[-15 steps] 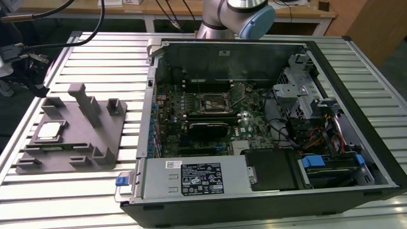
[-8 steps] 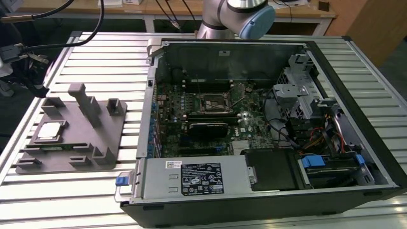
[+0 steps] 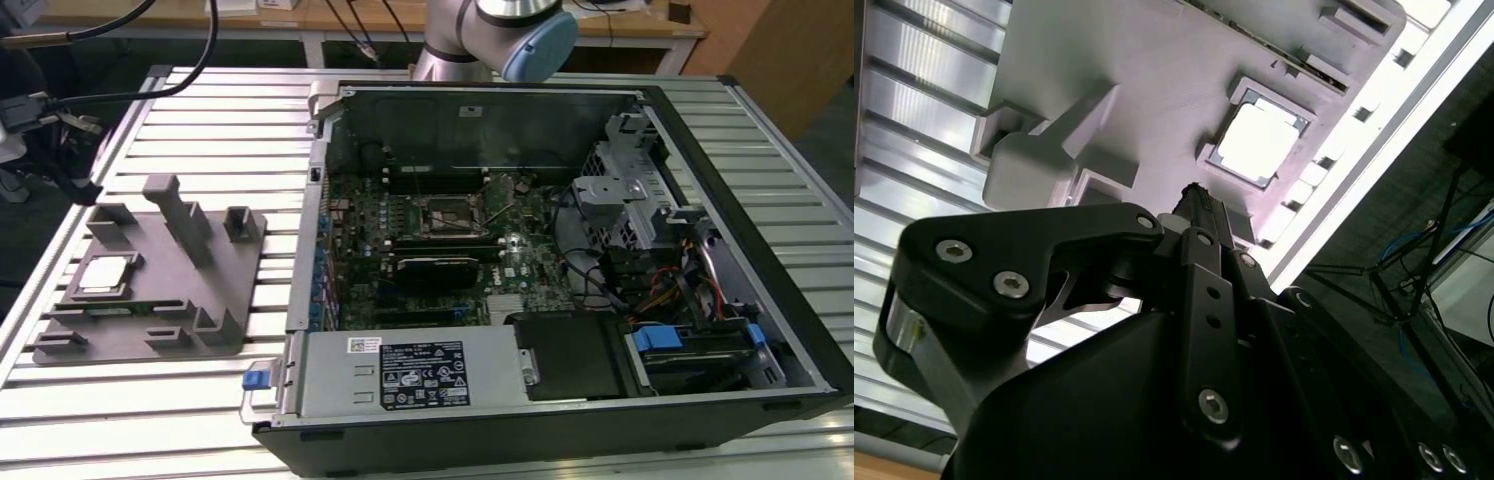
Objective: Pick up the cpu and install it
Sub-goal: 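Pick up the cpu and move it towards the insertion slot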
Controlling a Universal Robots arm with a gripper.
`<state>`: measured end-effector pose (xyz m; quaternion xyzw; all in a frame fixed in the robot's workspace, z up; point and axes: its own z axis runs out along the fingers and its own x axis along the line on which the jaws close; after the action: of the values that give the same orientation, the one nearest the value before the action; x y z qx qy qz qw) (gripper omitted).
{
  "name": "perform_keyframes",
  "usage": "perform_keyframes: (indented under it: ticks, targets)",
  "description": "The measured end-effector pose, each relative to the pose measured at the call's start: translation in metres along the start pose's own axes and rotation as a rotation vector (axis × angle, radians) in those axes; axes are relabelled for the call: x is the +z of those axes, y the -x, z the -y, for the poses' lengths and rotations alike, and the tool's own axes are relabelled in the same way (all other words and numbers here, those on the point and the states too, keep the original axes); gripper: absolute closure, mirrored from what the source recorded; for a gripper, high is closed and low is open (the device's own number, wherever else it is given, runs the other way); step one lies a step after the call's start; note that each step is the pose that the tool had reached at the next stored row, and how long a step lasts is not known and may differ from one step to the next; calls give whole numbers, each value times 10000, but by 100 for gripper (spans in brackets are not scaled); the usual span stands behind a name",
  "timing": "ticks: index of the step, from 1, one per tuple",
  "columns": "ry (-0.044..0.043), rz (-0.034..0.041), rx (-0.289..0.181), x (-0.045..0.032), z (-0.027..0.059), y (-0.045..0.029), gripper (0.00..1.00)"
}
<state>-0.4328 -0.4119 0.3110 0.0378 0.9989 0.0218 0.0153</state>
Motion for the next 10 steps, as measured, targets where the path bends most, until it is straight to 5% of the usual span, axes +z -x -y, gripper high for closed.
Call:
perform_keyframes:
  ticks: [10]
  targets:
    - [-1,-1,-1,111,24,-104,89]
